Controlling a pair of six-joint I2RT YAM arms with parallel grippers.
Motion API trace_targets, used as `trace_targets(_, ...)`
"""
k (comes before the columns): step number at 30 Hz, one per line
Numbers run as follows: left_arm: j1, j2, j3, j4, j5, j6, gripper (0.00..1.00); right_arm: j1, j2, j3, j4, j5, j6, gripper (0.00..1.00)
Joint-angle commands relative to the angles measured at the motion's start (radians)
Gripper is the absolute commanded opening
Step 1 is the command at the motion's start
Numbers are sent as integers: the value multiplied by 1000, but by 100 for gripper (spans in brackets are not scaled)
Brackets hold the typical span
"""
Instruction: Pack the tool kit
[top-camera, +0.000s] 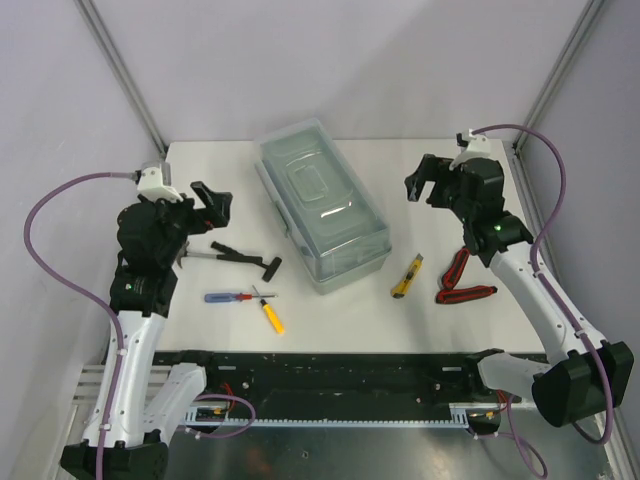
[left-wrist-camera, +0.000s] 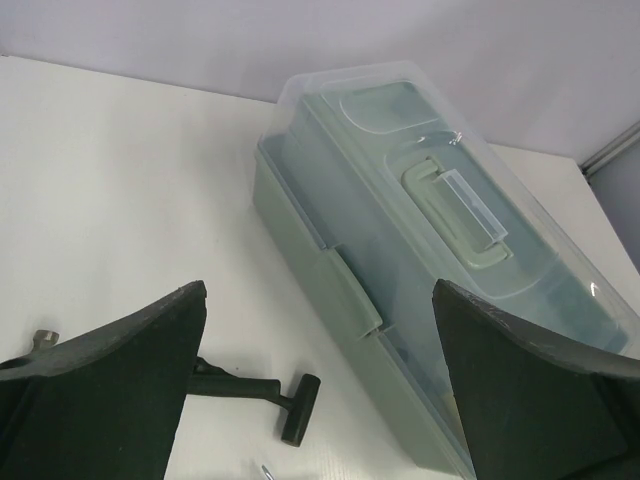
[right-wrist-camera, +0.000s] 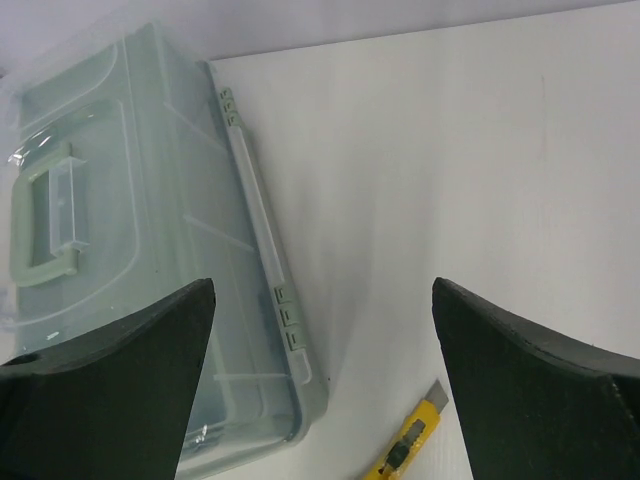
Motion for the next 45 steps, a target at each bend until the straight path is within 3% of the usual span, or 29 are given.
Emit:
trace_targets(1, 7, -7, -7, 24, 32, -2, 100, 15, 5, 33, 12, -19, -17, 96)
trace_targets(8, 7, 28, -34, 28, 107, -2, 99, 44, 19, 34, 53, -132, -46, 99)
trace_targets(13, 7, 105, -85, 42, 170, -62, 99, 58, 38, 33, 81, -215, -34, 99)
trace_targets(16, 7, 174, -155, 133, 266, -155, 99, 60, 58, 33, 93, -287, -34, 99)
trace_targets(18, 7, 217, -236, 240, 303, -238, 99, 62, 77, 33, 101, -323, -32, 99)
trace_targets(24, 11, 325, -482, 762, 424, -496, 100, 69, 135, 33, 126, -366, -13, 99)
trace_targets(29, 15, 412, -596, 1046, 392, -599, 99, 70, 177, 34, 150, -414, -14, 99)
trace_targets(35, 16, 591, -655, 1421, 343, -741, 100, 68, 220, 34, 144, -433, -15, 99)
trace_targets(41, 17, 944, -648, 1912, 368, -944, 99, 55, 242, 34, 139, -453, -20, 99)
trace_targets(45, 6, 1042, -602, 1975, 384, -935, 99, 37, 252, 34, 128, -479, -21, 99)
